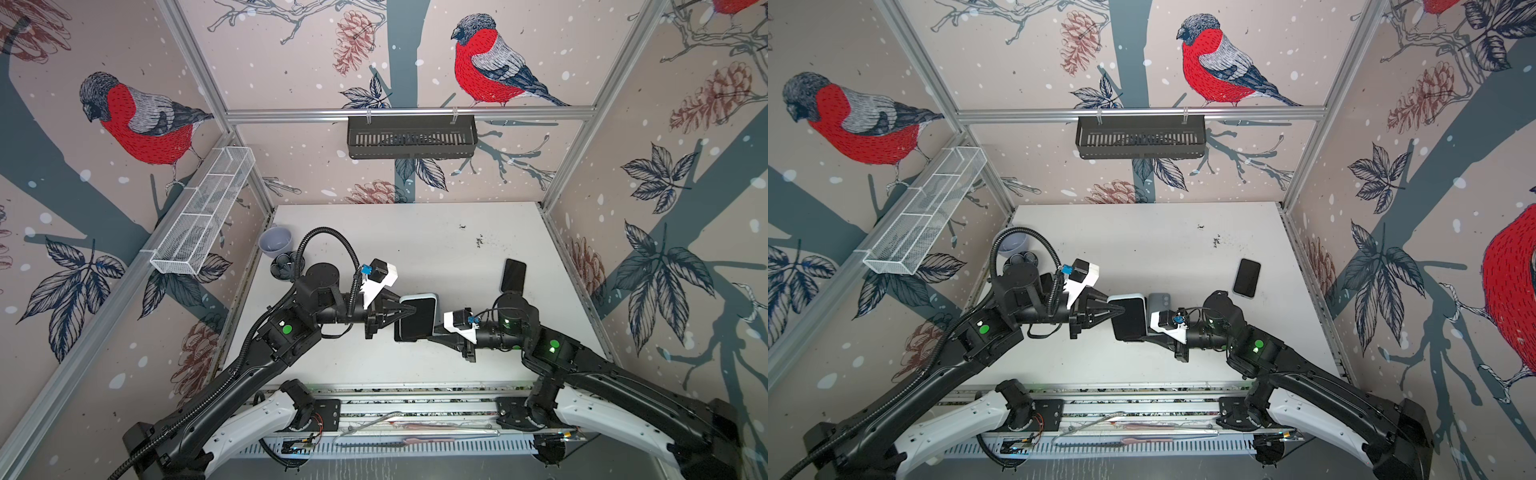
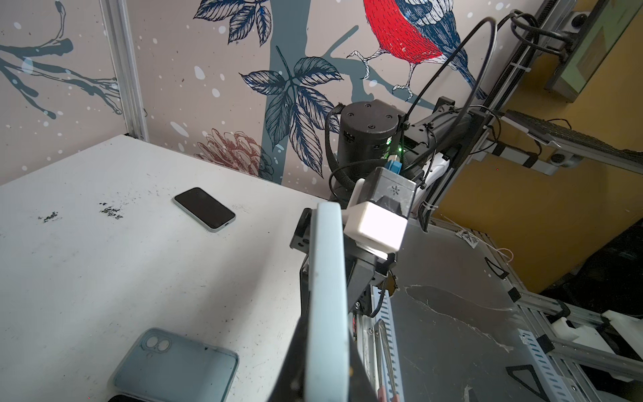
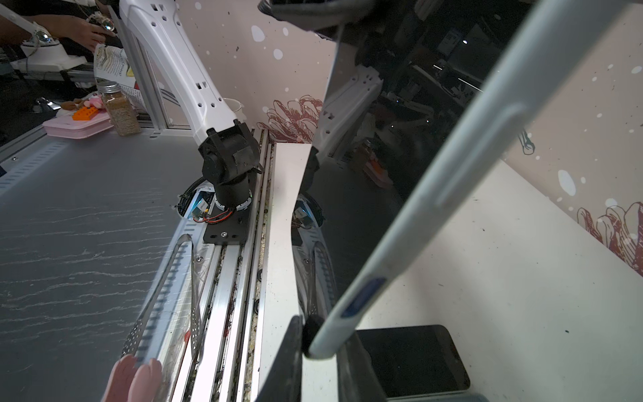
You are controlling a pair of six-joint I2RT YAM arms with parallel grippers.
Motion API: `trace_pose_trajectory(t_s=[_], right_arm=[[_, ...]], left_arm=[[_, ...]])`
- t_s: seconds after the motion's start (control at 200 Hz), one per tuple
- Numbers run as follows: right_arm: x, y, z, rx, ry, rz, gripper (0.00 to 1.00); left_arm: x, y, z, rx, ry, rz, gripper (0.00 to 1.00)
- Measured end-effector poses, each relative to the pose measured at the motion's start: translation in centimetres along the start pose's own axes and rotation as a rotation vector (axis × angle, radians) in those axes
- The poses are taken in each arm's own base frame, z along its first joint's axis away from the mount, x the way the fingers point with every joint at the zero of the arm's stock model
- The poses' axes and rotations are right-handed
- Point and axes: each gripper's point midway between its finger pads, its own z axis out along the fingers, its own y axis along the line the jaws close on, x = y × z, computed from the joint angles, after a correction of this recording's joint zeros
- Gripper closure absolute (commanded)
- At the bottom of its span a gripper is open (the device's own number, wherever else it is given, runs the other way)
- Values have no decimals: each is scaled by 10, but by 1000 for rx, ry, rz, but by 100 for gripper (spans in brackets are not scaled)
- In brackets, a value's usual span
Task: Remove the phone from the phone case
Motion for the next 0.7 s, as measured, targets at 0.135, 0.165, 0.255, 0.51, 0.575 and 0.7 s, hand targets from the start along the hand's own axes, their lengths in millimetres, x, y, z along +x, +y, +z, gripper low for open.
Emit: trace_pose_trajectory(t_s=[0.135,0.165,0.255,0.51,0.575,0.7], right_arm=[[1,4,0,-10,5,-4,83],[1,5,0,-13,5,-7,84],[-1,8,1,-18,7,-19,84],[-6,11,4,1,42,-97,94],[-6,10,6,11,63,-124,93],[0,6,10,38,107,-190,93]], left_arm=[[2,0,1,8,-1,-4,100],[2,-1,1,12,-3,-4,100],[2,-3,1,27,-7,-6,100],[-4,-1,9,63,-44,-13,100],[-5,0,11,70,-51,-23,100],[-6,5,16,75,-62,-37,100]])
